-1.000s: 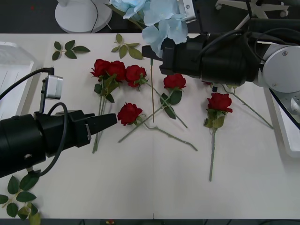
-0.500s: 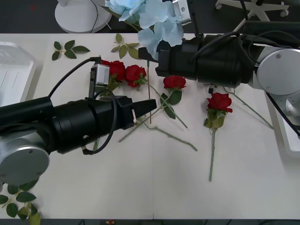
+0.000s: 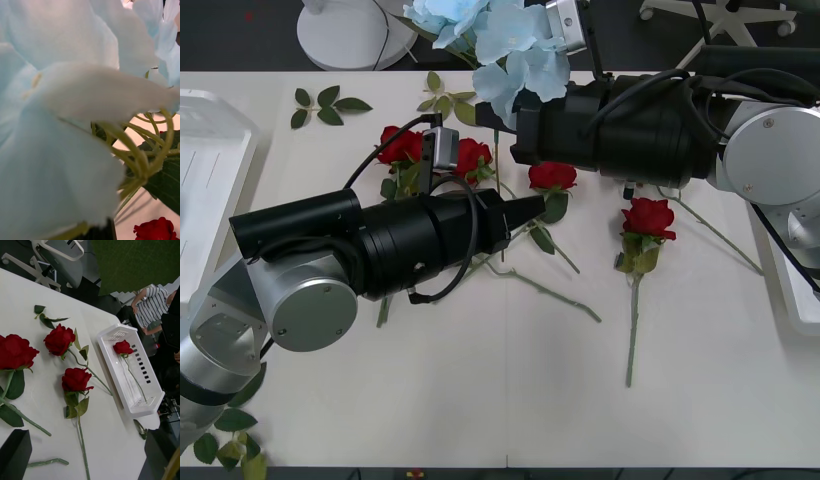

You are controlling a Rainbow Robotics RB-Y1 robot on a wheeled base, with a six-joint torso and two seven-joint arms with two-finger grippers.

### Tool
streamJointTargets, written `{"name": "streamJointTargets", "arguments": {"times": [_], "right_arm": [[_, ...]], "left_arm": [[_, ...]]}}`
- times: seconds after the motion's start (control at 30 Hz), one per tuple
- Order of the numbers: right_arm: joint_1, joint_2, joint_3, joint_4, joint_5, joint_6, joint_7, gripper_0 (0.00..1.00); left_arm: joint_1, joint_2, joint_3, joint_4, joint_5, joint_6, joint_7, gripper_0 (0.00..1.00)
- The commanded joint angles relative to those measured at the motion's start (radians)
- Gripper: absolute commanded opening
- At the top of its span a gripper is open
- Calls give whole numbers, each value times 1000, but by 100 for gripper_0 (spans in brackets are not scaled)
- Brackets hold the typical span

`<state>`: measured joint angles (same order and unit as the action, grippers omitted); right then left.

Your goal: Place the red flowers into the right box and the blue flowers into the left box. If a person shows an open palm, hand one flower to the person first, then continue sorting.

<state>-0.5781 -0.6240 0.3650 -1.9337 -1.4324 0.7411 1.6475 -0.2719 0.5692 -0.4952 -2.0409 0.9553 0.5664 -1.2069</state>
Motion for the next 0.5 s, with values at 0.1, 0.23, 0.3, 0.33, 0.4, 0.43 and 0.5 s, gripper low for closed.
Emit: {"name": "streamJointTargets", "arguments": {"times": [0.1,0.23,0.3,0.33,0.4,0.43,0.5], "right_arm": [[-45,32,6,-11,18,-22,-8,0],[-45,33,6,-11,18,-28,-9,0],[-45,32,6,-11,20,-29,-9,0],[-45,32,5,-11,21,-31,-9,0],[-45,32,5,-11,21,-34,-9,0],[-45,32,6,-11,21,-35,-11,0],[-45,32,6,-11,21,-38,-11,0]], "left_arm": [[-50,-17,-14,-10,54,-17,-31,0],[-53,-19,-13,-7,48,-17,-28,0],[-53,-19,-13,-5,45,-19,-28,0],[-53,-19,-13,-7,42,-19,-26,0],[-53,-17,-13,-7,40,-19,-25,0],[-53,-17,-13,-7,39,-19,-23,0],[-53,-17,-13,-7,36,-19,-22,0]]}}
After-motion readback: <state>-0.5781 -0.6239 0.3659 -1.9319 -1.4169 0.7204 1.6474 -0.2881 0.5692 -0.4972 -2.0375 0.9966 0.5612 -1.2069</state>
